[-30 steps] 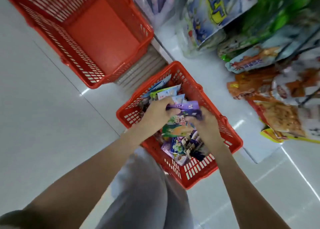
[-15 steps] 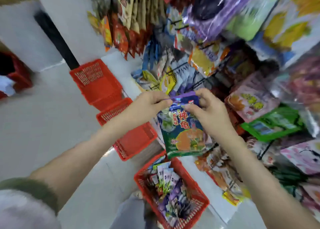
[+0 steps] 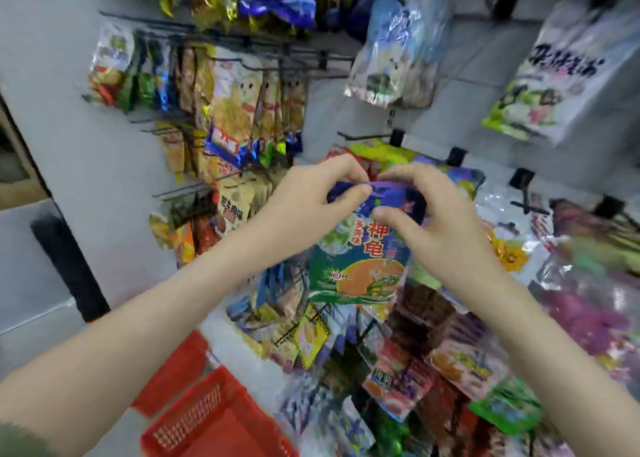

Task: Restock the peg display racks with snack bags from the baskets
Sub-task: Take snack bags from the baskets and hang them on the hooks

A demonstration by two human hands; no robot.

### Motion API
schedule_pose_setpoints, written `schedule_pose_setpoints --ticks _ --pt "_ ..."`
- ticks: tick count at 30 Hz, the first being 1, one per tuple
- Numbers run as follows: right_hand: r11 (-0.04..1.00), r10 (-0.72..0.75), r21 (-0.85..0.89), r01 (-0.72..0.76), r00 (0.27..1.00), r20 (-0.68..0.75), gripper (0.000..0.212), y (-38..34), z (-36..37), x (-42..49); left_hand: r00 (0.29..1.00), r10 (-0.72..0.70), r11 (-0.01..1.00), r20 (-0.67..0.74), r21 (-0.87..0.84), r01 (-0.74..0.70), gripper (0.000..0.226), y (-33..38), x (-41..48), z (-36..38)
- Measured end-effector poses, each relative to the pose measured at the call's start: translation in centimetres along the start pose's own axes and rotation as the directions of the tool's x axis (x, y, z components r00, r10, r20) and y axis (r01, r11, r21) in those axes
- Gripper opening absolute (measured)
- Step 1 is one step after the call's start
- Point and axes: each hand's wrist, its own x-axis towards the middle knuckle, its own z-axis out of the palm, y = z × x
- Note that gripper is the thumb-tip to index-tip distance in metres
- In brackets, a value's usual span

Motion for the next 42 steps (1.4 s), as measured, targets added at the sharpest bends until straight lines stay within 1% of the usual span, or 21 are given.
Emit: schedule_pose_setpoints --ticks 2,3,5,8,10,12,14,16,19,22,25,28,30,32,35,37,38,40,42 --pt "0.979 -0.151 -0.152 0.137 0.985 -0.085 0.026 -0.4 -0.4 2.6 0.991 0.124 0.992 -0.048 0.038 -0.122 0.009 0.0 2.8 -0.8" --pt "0.965 -0.185 -0.212 0.156 0.975 -0.122 0.024 -0.5 -0.8 3.7 0.984 0.168 0.985 -0.064 0.046 -0.166 0.010 0.0 4.1 -1.1" --pt "0.942 -0.193 -0.305 0.136 0.967 -0.166 0.015 -0.9 -1.9 5.4 0.968 0.238 0.971 -0.085 0.042 -0.235 0.014 0.4 6.5 -1.4" --pt "0.928 -0.151 -0.364 0.074 0.971 -0.186 0.009 -1.2 -4.3 6.6 0.944 0.317 0.948 -0.094 0.005 -0.318 0.022 1.8 8.9 -0.8" --pt "0.928 -0.120 -0.371 0.035 0.971 -0.206 0.008 -1.2 -6.2 6.6 0.946 0.315 0.944 -0.075 -0.078 -0.321 0.022 3.0 9.9 -0.2" --pt "0.934 -0.067 -0.356 -0.026 0.967 -0.247 0.011 -1.1 -8.1 6.2 0.953 0.301 0.940 -0.037 -0.159 -0.303 0.016 4.1 10.6 0.5" --pt "0.940 -0.003 -0.328 -0.098 0.955 -0.295 0.011 -0.8 -10.1 5.5 0.956 0.294 0.942 -0.004 -0.170 -0.290 0.008 5.2 11.3 1.5" --pt "0.943 0.019 -0.305 -0.135 0.934 -0.357 0.009 -0.1 -11.9 4.9 0.953 0.302 0.941 0.003 -0.160 -0.297 0.009 6.5 12.2 2.6" --pt "0.949 -0.001 -0.284 -0.135 0.902 -0.432 0.007 0.8 -13.9 4.0 0.957 0.283 0.937 -0.061 -0.195 -0.290 0.013 8.8 13.4 4.7" --pt "0.932 -0.033 -0.327 -0.156 0.863 -0.505 0.008 2.0 -15.8 3.4 0.953 0.287 0.916 -0.100 -0.264 -0.304 0.013 11.1 15.1 6.8" --pt "0.899 -0.054 -0.386 -0.208 0.820 -0.569 0.008 4.0 -18.3 3.0 0.935 0.353 0.896 -0.045 -0.272 -0.351 0.013 13.5 17.2 9.0" --pt "0.850 -0.061 -0.439 -0.291 0.774 -0.630 0.011 5.9 -20.9 2.0 0.899 0.437 0.869 0.029 -0.272 -0.414 0.012 15.6 19.2 11.5" --pt "0.818 -0.074 -0.463 -0.342 0.736 -0.673 0.010 6.8 -22.1 1.7 0.883 0.465 0.860 0.068 -0.274 -0.431 0.014 16.7 20.4 12.9" --pt "0.780 -0.113 -0.502 -0.374 0.705 -0.700 0.008 7.6 -23.1 1.6 0.870 0.487 0.842 0.079 -0.306 -0.444 0.014 17.4 21.7 14.2" --pt "0.707 -0.156 -0.561 -0.431 0.678 -0.718 0.006 8.8 -24.2 1.8 0.841 0.535 0.804 0.079 -0.354 -0.478 0.013 18.0 23.6 15.5" --pt "0.667 -0.192 -0.584 -0.463 0.650 -0.735 0.009 9.5 -24.7 1.9 0.808 0.582 0.781 0.087 -0.336 -0.526 0.015 18.3 24.3 16.1" --pt "0.646 -0.223 -0.604 -0.467 0.641 -0.734 0.010 9.9 -24.8 2.0 0.787 0.611 0.769 0.081 -0.298 -0.566 0.016 18.4 24.6 16.3" --pt "0.609 -0.273 -0.641 -0.467 0.635 -0.723 0.014 10.4 -24.8 2.0 0.745 0.666 0.740 0.042 -0.164 -0.653 0.016 18.5 24.8 16.6" --pt "0.588 -0.298 -0.658 -0.471 0.630 -0.717 0.017 10.9 -24.7 2.1 0.711 0.703 0.711 0.007 -0.014 -0.703 0.016 18.5 24.9 16.8"
